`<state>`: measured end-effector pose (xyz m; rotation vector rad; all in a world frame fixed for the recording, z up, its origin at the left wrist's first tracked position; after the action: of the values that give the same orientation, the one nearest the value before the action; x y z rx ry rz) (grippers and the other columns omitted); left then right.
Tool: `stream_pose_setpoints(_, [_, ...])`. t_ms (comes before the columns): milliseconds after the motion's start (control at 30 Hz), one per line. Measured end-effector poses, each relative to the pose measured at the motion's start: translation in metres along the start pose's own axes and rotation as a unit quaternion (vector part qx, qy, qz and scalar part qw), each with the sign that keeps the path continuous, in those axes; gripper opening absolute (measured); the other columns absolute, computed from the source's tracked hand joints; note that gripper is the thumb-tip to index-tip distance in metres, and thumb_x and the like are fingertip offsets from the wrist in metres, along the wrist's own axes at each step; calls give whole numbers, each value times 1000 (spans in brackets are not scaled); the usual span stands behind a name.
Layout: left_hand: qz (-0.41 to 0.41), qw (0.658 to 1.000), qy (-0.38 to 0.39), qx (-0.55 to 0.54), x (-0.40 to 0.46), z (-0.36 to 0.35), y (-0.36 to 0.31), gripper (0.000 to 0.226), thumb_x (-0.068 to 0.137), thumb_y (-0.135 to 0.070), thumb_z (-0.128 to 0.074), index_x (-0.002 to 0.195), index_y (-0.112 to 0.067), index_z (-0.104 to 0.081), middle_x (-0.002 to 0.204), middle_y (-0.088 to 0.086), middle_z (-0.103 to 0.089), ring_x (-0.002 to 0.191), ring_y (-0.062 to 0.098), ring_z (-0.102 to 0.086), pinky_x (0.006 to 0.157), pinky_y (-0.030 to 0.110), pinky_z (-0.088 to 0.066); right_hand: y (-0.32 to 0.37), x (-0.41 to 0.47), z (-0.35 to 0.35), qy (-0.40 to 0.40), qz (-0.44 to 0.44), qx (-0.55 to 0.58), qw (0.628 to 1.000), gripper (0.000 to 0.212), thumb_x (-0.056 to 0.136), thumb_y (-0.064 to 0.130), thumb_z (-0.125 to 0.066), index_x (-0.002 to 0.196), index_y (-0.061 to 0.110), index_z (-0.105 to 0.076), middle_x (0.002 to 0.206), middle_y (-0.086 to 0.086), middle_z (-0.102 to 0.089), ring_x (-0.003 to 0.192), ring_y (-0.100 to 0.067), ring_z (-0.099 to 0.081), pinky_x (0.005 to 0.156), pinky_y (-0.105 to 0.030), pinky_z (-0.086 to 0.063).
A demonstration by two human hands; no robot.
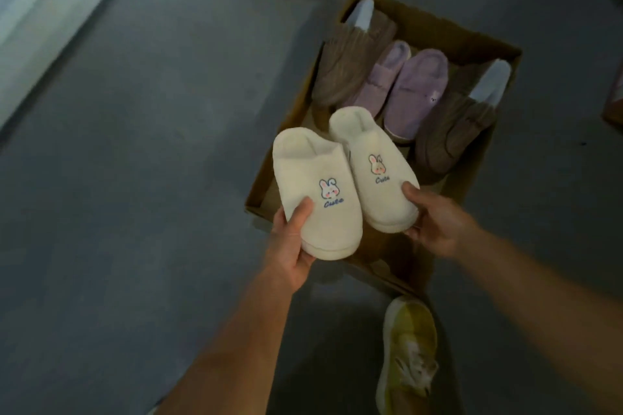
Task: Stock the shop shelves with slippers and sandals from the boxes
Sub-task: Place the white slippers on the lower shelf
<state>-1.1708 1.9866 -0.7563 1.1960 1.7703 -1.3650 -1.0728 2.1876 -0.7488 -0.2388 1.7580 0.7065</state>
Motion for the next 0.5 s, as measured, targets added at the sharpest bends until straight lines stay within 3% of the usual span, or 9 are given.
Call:
stream_pose_setpoints(133, [-43, 999, 11, 0, -51, 28, -47, 59, 77, -35, -74, 132, -25, -55, 123, 7, -68, 113, 27, -65, 98, 54, -49, -9, -52, -55, 46, 7, 23, 999, 59, 74, 30, -69, 129, 13, -55, 120, -7, -67, 108, -24, -64, 65, -32, -58])
stream_pose_setpoints(200, [-63, 998, 10, -19, -80, 40, -72, 56, 77, -32, -71, 131, -24, -56, 122, 8, -68, 112, 26, -66, 98, 50, -50, -8, -78, -87, 75, 18, 25, 997, 59, 77, 29, -66, 132, 10, -53, 123, -9, -66, 113, -28, -62, 67, -33, -59])
stream_pose_setpoints(333, [-109, 993, 1, -53, -135, 66, -119, 48, 81, -28, -67, 128, -21, -59, 118, 7, -71, 107, 23, -68, 92, 45, -54, -11, -124, -146, 115, 16, 28, 993, 49, 87, 26, -60, 132, 9, -52, 123, -10, -66, 97, -25, -68, 56, -28, -57])
stream_pose_setpoints(400, [-130, 988, -10, -77, -160, 84, -140, 48, 81, -26, -66, 128, -20, -60, 117, 7, -71, 107, 22, -68, 92, 44, -55, -15, -143, -174, 127, 19, 13, 992, 52, 85, 28, -63, 133, 10, -52, 121, -8, -67, 99, -23, -66, 57, -27, -57])
stream_pose_setpoints(500, [-152, 982, -19, -108, -196, 116, -163, 47, 84, -26, -66, 130, -19, -59, 121, 7, -69, 111, 24, -66, 96, 47, -52, -26, -174, -221, 169, 22, -17, 985, 71, 66, 33, -80, 130, 12, -55, 119, -7, -68, 111, -25, -64, 89, -38, -56])
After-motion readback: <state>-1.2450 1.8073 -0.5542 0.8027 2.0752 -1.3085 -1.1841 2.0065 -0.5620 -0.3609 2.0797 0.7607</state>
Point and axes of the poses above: each hand's wrist, its own x-axis towards the middle knuckle, its own z-axis out of the back of the hand, y = z × x, the point moved 8 cm from there along x, towards the middle knuckle
